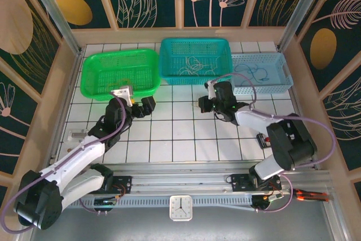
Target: Untangle the cables
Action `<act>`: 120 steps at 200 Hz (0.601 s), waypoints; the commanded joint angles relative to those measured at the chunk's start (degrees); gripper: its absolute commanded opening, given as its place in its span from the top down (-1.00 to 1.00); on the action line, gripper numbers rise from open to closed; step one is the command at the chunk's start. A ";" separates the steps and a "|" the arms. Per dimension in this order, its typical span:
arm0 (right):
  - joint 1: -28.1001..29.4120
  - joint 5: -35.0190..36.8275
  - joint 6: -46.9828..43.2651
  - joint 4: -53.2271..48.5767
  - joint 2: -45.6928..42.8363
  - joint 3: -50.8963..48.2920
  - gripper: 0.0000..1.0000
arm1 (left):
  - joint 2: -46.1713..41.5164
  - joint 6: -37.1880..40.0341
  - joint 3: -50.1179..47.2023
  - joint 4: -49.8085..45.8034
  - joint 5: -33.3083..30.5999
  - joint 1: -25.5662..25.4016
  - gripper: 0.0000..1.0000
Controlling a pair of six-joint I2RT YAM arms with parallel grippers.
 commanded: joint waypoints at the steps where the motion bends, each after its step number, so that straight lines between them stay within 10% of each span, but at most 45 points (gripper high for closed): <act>1: 0.32 -4.87 5.29 3.25 -4.19 1.87 1.00 | 0.48 -4.58 -1.86 11.28 6.17 0.39 -0.98; 120: 1.37 -23.94 24.79 28.91 -4.98 -0.44 1.00 | 10.80 -17.75 -1.32 32.09 22.28 0.39 -0.68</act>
